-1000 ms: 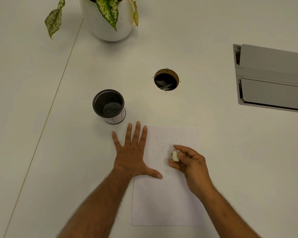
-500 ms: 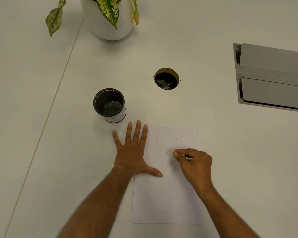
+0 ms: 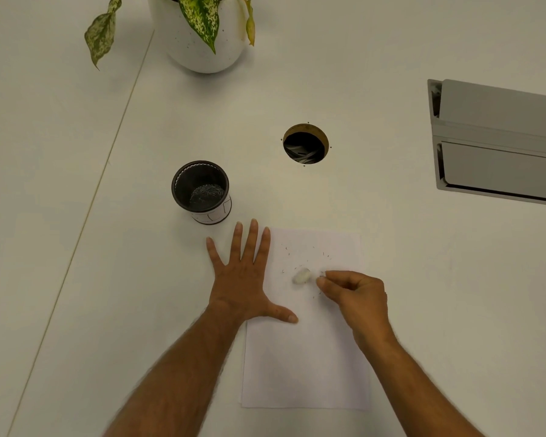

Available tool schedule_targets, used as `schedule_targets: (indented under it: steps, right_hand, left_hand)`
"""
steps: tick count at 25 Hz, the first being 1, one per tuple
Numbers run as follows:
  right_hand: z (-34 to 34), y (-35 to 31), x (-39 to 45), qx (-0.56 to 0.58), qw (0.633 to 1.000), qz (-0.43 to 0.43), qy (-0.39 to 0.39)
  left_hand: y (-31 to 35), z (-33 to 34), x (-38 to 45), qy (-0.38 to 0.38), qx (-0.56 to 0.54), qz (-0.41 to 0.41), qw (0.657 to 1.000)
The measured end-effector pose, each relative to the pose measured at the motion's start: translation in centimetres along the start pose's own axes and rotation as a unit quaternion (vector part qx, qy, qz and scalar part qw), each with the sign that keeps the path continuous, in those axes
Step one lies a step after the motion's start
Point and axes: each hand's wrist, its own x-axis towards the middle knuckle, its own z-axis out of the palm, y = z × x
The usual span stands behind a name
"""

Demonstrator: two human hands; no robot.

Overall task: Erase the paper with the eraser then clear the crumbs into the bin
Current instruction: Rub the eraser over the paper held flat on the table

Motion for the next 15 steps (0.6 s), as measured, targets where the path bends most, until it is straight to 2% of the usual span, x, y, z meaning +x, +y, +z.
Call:
schedule_targets:
  steps: [2, 4, 10, 13, 15]
  right_hand:
    - [0.2, 0.3, -0.2, -0.136, 0.987, -0.071, 0.044]
    - [0.6, 0.7, -0.5, -0.214, 0.96, -0.165, 0.065]
    - [2.6, 1.6, -0.2, -0.273, 0.918, -0.283, 0.05]
    - [4.0, 1.3, 0.8, -0.344, 0.872, -0.348, 0.004]
    - [4.7, 1.0, 1.5, -0.375, 0.857, -0.353, -0.018]
  left_hand:
    - [0.0, 0.0, 0.0, -0.001, 0.002, 0.001, 1.0]
    - [0.0, 0.1, 0.0, 0.0, 0.0, 0.0, 1.0]
    - [0.0, 0.3, 0.1, 0.004, 0.003, -0.002, 1.0]
    - [0.0, 0.4, 0.0, 0.004, 0.007, 0.0, 1.0]
    - [0.0, 0.4, 0.1, 0.003, 0.007, 0.001, 1.0]
